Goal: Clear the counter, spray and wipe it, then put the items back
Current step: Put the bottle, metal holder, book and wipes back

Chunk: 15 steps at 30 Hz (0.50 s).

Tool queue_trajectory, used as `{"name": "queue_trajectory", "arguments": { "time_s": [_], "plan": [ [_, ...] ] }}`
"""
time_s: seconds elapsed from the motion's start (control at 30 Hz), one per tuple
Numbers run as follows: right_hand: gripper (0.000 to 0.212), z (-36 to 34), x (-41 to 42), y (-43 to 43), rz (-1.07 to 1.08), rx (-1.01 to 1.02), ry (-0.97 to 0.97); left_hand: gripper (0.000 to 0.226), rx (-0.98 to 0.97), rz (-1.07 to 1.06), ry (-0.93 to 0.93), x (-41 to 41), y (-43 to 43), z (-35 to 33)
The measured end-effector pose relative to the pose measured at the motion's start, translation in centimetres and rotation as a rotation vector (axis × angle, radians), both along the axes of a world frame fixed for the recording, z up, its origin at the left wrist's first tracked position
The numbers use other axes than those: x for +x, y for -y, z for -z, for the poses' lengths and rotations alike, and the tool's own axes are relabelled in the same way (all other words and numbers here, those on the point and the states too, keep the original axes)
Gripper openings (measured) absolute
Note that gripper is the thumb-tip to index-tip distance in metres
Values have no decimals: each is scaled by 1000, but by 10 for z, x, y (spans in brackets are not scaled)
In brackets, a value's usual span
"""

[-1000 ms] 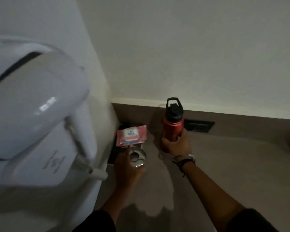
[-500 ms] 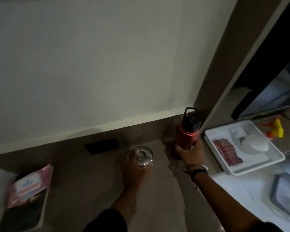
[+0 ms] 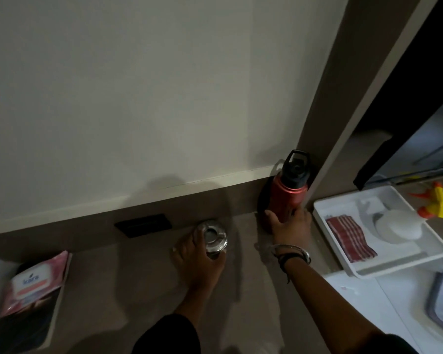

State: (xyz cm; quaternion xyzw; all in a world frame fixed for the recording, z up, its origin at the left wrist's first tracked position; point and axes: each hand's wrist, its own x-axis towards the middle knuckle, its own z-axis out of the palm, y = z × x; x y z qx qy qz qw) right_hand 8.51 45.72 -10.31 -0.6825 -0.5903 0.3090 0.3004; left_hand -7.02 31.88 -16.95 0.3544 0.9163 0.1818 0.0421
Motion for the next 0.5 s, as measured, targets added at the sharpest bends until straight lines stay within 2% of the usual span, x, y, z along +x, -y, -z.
{"name": "queue_trajectory", "arguments": {
  "time_s": [0.17,0.3,0.43,0.5],
  "plan": [
    [82,-5,-1,0,51,-82,93,86,-50,-8,-34,-16,16,0],
    [91,-10,-3,14,150,-195,126,91,-59,2,46,-26,30,-2],
    [55,-9,-28,70,62,-192,107,92,3,57,233,-43,59,-12],
    [35,-10,-62,104,-168,-51,105,83,29,49,273,-59,88,-20]
  ]
}}
